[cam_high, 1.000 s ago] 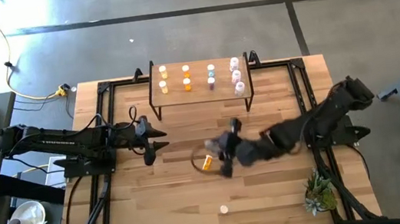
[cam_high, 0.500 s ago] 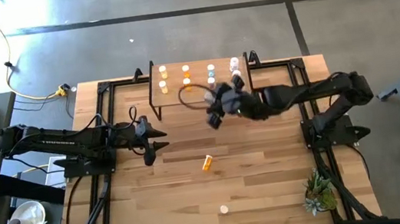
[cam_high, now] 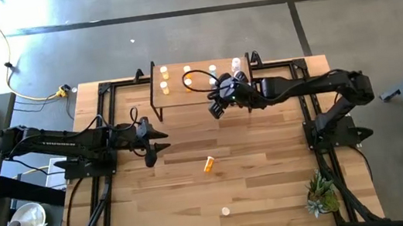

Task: Pick and place medicine bottles onto shelf by color
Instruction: Put the blue pill bottle on the shelf aligned with the blue pill bottles

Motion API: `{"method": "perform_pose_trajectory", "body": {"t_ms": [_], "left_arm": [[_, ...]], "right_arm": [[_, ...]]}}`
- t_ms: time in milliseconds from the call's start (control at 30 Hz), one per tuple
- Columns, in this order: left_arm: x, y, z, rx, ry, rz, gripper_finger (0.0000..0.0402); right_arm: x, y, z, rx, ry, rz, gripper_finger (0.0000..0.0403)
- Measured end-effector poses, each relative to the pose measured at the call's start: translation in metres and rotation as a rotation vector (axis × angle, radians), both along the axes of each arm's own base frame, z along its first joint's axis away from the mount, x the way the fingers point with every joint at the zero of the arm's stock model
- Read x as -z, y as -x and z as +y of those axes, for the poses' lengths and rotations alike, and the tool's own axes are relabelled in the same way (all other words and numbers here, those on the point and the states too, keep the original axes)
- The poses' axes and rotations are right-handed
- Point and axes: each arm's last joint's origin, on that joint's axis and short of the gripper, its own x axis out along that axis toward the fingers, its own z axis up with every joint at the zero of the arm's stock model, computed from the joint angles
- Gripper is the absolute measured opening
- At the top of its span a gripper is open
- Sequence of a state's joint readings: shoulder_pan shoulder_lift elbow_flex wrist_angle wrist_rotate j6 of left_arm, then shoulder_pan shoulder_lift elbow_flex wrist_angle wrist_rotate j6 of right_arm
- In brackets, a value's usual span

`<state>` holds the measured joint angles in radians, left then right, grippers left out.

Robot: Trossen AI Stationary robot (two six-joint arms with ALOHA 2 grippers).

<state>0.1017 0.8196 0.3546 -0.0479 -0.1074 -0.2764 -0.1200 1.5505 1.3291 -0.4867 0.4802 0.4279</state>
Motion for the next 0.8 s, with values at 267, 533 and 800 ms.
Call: {"method": "perform_pose_trajectory", "body": {"t_ms": [267,533,800], "left_arm": [[0.000,0.000,0.000,0.000,0.000,0.000,0.0181],[0.000,0.000,0.000,0.000,0.000,0.001,0.0181],[0.001,0.000,0.000,0.008,0.006,0.007,0.0181]], "right_arm": [[0.011,-0.001,-0.005,0.014,0.002,-0.023,0.0103],[0.019,-0.004,-0.016,0.022,-0.020,-0.006,0.0103],[0.026,-0.008,-0.020,0.008,-0.048,0.007,0.0103]]}}
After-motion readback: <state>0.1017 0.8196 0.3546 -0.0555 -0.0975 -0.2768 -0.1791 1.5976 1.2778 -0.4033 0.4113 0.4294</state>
